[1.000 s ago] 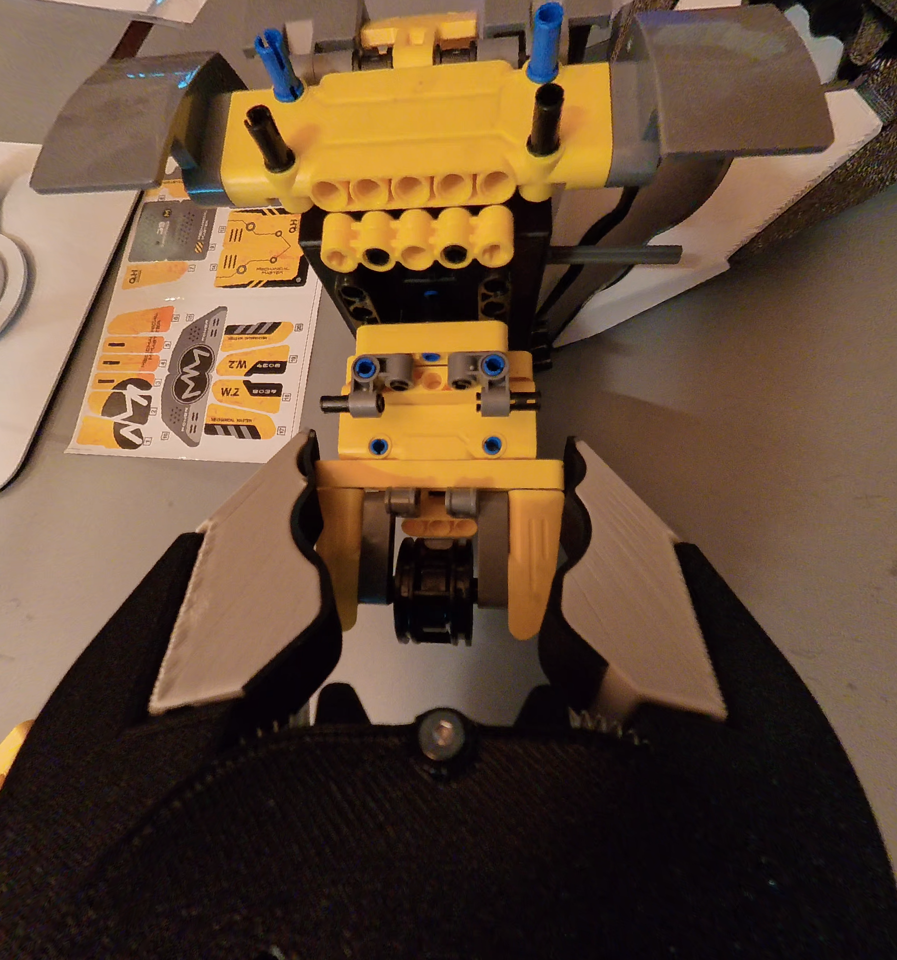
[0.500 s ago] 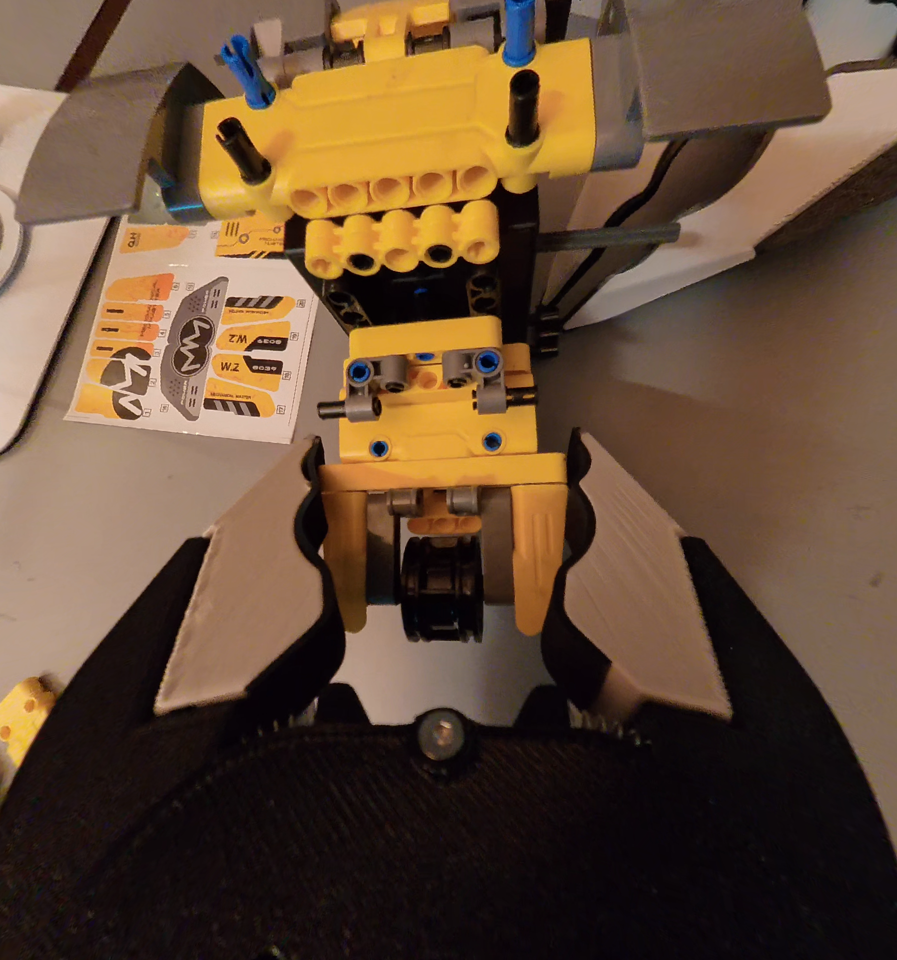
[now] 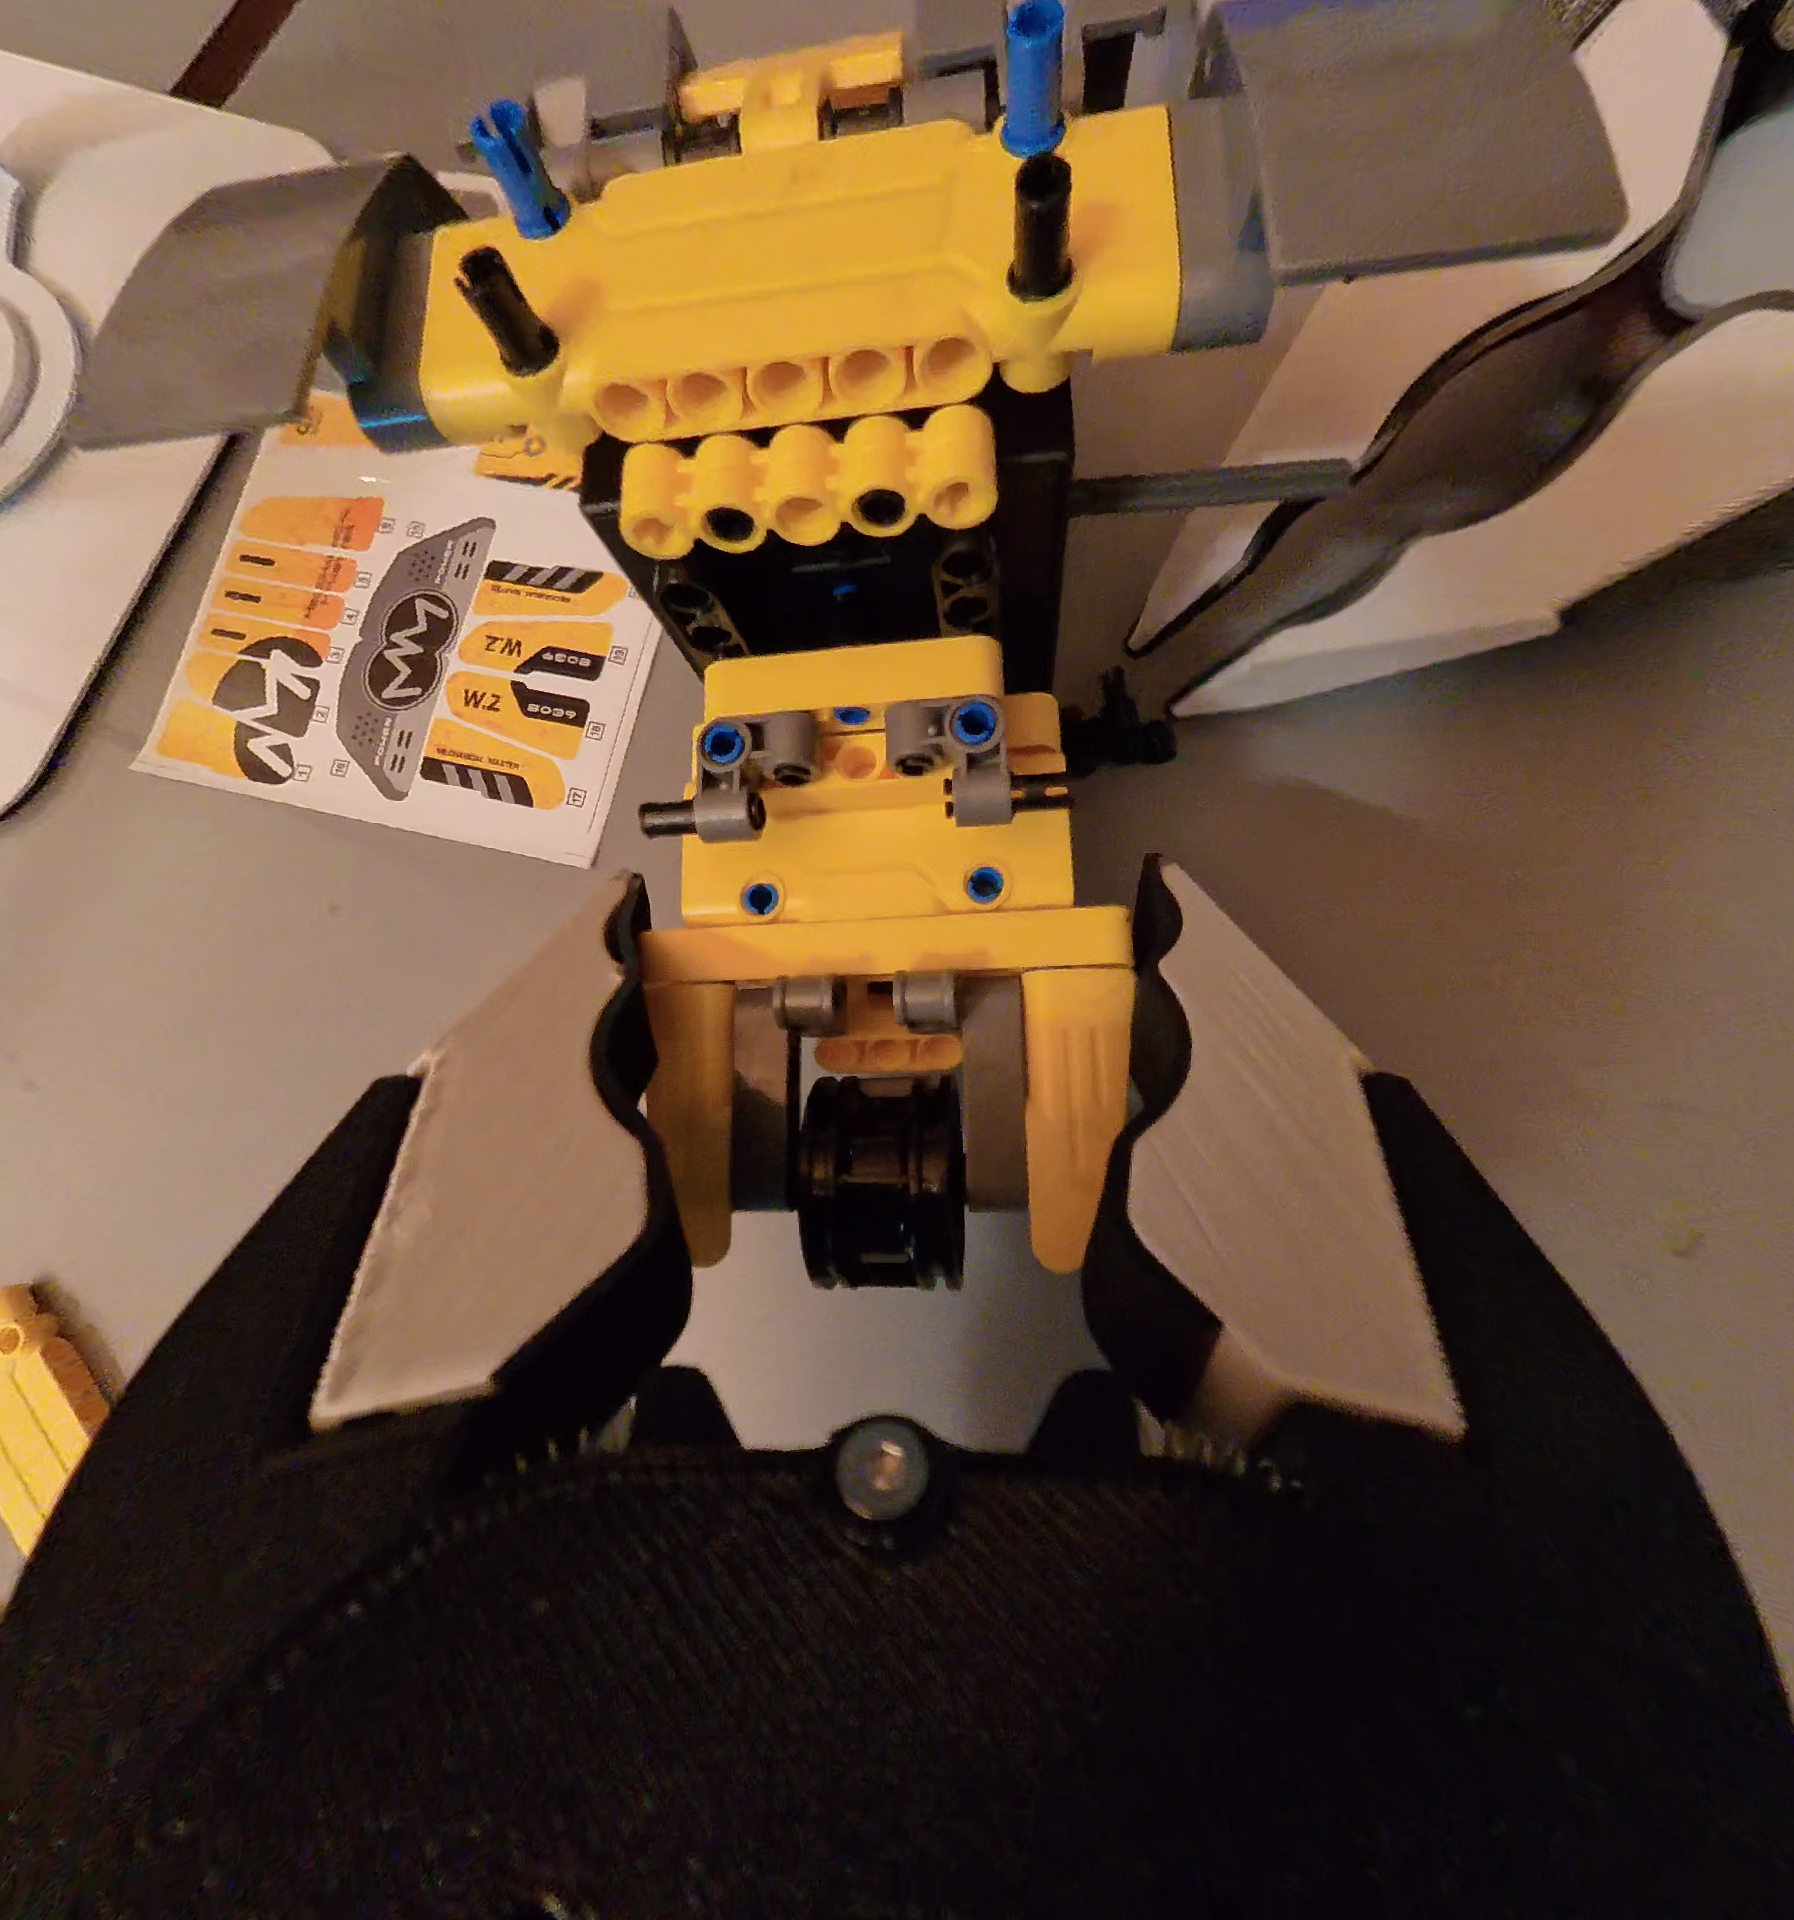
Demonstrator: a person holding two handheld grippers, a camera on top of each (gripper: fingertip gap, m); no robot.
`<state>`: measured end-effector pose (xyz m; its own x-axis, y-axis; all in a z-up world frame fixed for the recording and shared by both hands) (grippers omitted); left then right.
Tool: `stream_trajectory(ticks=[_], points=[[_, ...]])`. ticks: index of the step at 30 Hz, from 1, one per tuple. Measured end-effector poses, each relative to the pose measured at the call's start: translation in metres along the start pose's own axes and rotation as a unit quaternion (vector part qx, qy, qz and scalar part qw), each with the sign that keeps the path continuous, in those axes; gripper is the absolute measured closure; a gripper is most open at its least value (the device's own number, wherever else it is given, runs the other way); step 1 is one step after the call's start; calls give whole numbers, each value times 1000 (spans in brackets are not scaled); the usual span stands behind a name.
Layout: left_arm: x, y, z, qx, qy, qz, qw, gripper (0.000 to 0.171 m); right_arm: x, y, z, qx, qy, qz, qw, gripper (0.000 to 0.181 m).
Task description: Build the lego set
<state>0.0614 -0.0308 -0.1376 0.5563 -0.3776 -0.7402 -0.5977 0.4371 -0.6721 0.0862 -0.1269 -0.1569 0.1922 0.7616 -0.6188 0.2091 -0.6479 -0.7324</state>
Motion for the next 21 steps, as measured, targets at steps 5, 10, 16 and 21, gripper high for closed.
stream_trajectory(ticks=[5, 10, 16, 21], points=[[2, 3, 0, 7, -6, 7, 1000, 82, 3, 1, 12, 42, -34, 10, 998, 166], [2, 3, 0, 7, -6, 7, 1000, 82, 7, 1, 14, 13, -23, 11, 1000, 168], [1, 3, -1, 9, -6, 7, 1000, 83, 8, 9, 2, -15, 21, 31, 999, 168], [1, 4, -1, 9, -6, 6, 1000, 82, 7, 11, -4, -5, 26, 32, 999, 167]])
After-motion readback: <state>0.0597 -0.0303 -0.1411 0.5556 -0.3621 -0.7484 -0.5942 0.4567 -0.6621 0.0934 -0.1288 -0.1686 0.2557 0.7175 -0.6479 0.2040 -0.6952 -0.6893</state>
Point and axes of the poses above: each gripper's, where its closed fingertips meet, x out along the fingers, y out of its underside, z = x × y across the jaws, the point moved 3 cm from there along -x, back along the fingers, and after that the axes turned 5 degrees about y, right-handed, at the moved point
